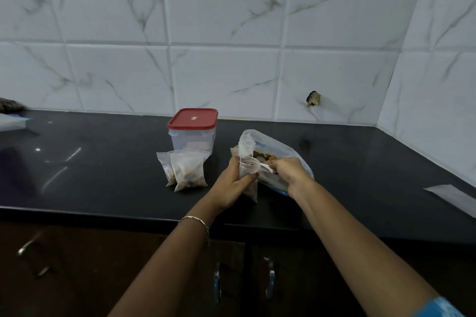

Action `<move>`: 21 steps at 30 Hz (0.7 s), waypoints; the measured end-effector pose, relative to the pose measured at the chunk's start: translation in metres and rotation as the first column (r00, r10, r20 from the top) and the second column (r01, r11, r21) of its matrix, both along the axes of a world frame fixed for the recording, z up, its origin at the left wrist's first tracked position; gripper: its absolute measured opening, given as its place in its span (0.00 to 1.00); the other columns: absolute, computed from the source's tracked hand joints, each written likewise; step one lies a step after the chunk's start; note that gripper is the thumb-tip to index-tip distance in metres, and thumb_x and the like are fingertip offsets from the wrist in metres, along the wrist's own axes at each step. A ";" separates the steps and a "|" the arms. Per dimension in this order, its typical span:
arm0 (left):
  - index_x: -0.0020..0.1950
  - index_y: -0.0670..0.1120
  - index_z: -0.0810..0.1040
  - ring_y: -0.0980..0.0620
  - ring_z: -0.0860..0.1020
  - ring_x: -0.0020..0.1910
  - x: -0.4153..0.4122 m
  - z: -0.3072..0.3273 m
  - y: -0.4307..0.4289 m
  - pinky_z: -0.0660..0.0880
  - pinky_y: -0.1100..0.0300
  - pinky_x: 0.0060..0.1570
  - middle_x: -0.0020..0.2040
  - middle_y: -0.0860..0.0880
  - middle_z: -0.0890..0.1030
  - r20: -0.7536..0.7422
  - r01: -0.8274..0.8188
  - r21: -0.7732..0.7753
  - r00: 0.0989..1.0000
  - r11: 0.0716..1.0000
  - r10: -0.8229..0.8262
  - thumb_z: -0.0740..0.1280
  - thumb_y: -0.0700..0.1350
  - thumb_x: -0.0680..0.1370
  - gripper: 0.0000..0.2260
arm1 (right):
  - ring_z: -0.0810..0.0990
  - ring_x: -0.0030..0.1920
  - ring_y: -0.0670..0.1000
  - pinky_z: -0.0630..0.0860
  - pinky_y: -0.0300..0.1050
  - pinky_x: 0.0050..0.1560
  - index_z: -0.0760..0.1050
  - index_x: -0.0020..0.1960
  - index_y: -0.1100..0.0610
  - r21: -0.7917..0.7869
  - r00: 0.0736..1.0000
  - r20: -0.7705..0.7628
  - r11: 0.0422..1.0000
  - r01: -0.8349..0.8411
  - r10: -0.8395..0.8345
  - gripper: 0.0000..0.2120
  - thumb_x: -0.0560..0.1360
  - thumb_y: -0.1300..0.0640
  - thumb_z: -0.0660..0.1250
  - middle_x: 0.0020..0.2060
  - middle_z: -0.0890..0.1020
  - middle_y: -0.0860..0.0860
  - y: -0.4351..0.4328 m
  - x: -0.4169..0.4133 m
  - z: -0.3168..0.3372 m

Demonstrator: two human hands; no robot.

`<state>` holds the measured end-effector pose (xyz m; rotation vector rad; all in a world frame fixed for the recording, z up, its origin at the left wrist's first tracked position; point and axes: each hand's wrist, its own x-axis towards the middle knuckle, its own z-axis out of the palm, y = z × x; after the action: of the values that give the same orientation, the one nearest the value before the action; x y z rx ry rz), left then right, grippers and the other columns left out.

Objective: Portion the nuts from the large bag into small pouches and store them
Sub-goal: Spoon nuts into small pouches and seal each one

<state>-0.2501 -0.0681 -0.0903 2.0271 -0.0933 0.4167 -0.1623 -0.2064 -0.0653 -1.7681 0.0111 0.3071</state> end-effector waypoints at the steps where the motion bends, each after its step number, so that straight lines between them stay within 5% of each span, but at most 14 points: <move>1: 0.63 0.45 0.68 0.58 0.76 0.53 0.000 0.000 0.000 0.73 0.62 0.53 0.54 0.53 0.76 -0.003 -0.004 0.004 1.000 1.000 0.004 0.65 0.47 0.80 0.14 | 0.83 0.44 0.55 0.80 0.48 0.52 0.84 0.40 0.59 0.024 1.000 -0.020 1.000 0.008 -0.008 0.07 0.74 0.61 0.68 0.42 0.85 0.57 -0.001 -0.001 0.001; 7: 0.58 0.46 0.65 0.56 0.76 0.55 0.000 -0.002 -0.002 0.72 0.68 0.46 0.57 0.51 0.75 -0.010 -0.048 0.048 0.999 0.998 0.049 0.70 0.50 0.76 0.18 | 0.83 0.35 0.52 0.81 0.46 0.42 0.85 0.41 0.60 0.020 0.997 0.021 0.997 0.080 -0.080 0.06 0.71 0.60 0.70 0.38 0.86 0.56 -0.010 -0.009 0.009; 11: 0.60 0.47 0.63 0.55 0.75 0.57 -0.003 -0.001 -0.002 0.72 0.68 0.48 0.58 0.51 0.74 -0.046 -0.040 0.079 0.998 0.996 0.044 0.74 0.48 0.73 0.24 | 0.72 0.22 0.43 0.65 0.35 0.23 0.84 0.42 0.62 0.073 0.997 0.055 0.996 0.050 -0.054 0.08 0.74 0.65 0.65 0.33 0.82 0.53 -0.020 -0.021 0.022; 21: 0.66 0.43 0.63 0.53 0.69 0.59 -0.002 -0.003 -0.002 0.69 0.62 0.58 0.62 0.47 0.66 -0.010 -0.151 0.245 0.987 0.958 0.158 0.78 0.50 0.68 0.34 | 0.75 0.31 0.42 0.68 0.31 0.24 0.81 0.54 0.64 -0.005 0.979 0.190 0.997 -0.073 0.073 0.12 0.78 0.69 0.59 0.38 0.81 0.54 -0.042 -0.050 0.049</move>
<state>-0.2524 -0.0697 -0.0929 2.2911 0.0342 0.4933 -0.2127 -0.2487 -0.0160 -1.7920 -0.1916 0.1900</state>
